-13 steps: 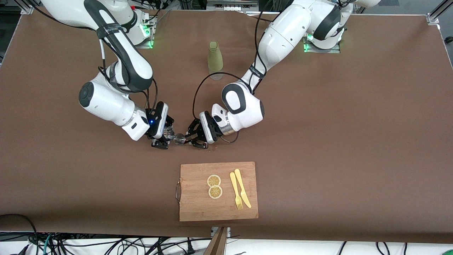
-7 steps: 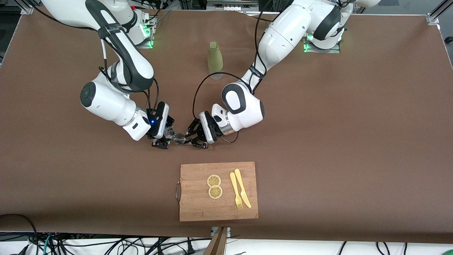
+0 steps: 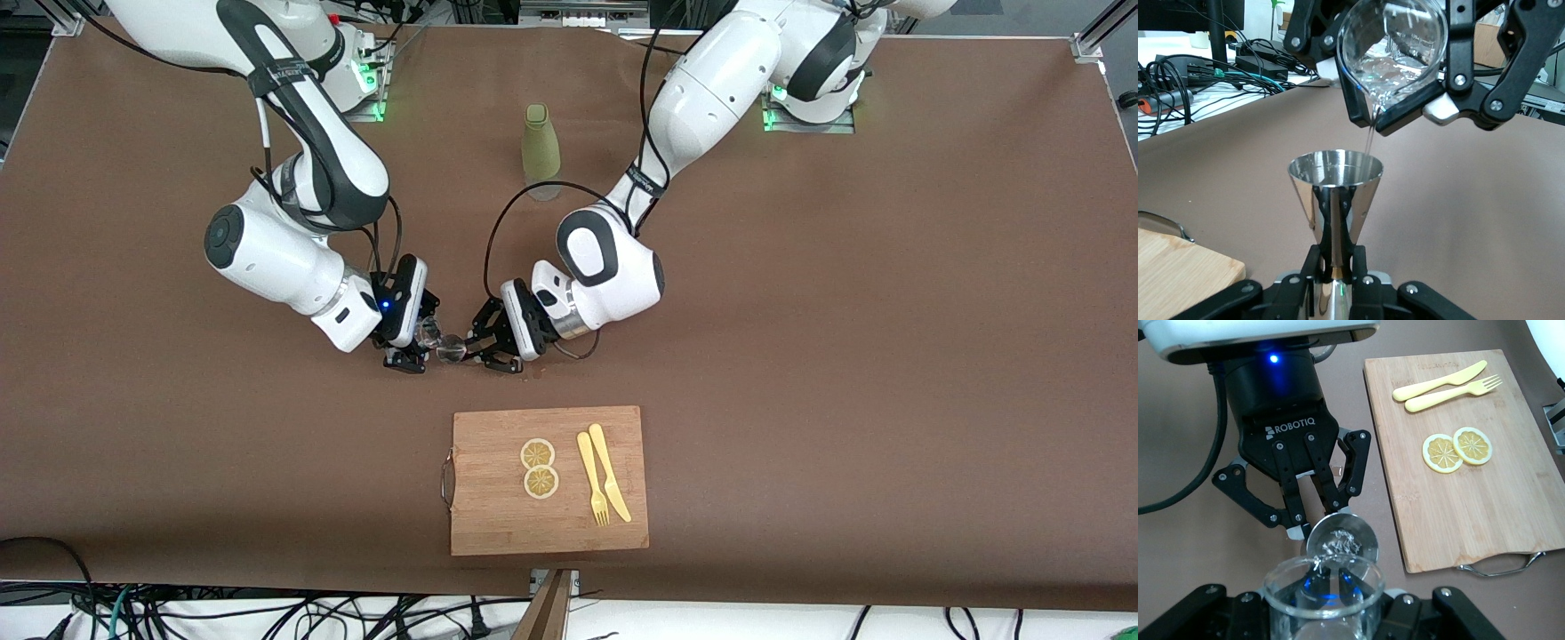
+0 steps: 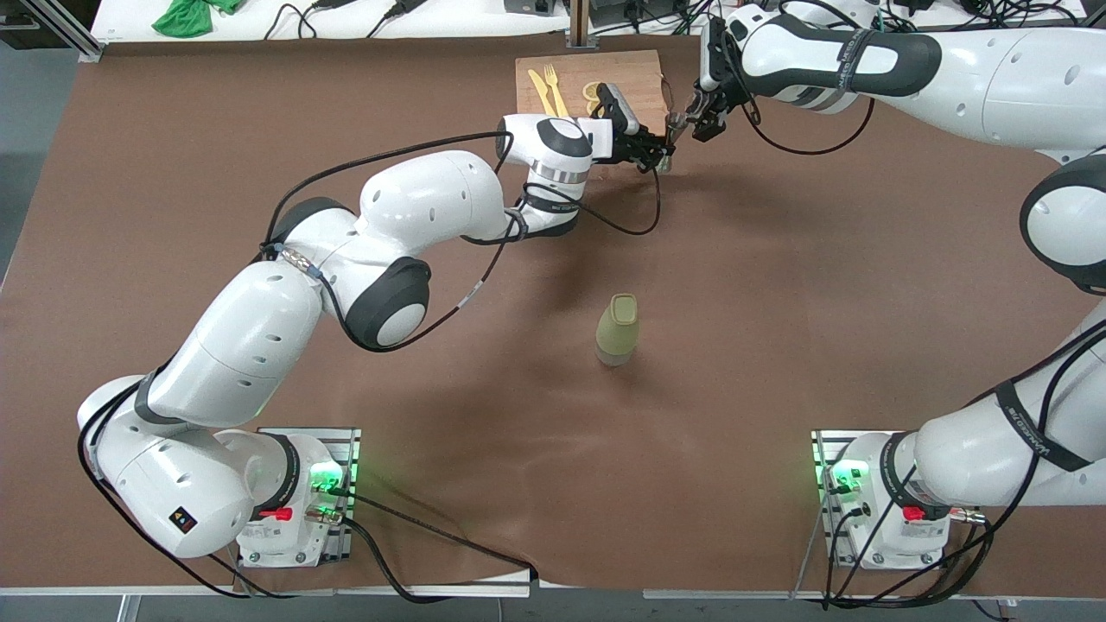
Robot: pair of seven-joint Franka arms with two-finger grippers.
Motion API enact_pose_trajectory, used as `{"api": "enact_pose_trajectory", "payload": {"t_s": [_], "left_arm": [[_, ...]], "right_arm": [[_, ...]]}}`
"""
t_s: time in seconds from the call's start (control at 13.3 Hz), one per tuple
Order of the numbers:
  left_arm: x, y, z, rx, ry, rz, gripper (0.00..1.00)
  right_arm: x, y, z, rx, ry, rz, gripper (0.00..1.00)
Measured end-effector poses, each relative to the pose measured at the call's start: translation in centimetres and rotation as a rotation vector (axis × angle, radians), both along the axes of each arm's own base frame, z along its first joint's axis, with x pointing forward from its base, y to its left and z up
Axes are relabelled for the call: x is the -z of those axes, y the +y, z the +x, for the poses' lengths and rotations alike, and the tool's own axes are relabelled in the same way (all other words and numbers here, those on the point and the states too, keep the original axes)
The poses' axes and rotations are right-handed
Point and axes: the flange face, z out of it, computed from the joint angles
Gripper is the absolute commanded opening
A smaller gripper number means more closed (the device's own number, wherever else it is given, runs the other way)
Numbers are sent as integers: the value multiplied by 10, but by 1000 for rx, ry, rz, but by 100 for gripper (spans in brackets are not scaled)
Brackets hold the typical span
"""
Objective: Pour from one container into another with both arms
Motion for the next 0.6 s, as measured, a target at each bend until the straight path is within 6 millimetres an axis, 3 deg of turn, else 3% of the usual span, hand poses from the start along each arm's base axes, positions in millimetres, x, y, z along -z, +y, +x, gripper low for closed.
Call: {"api": "enact_pose_trajectory", "payload": {"t_s": [0.6], "left_arm": [[-5, 0, 3, 0, -15, -4, 0]], "right_arm": [[-1, -4, 2, 26, 10, 19, 0]]}}
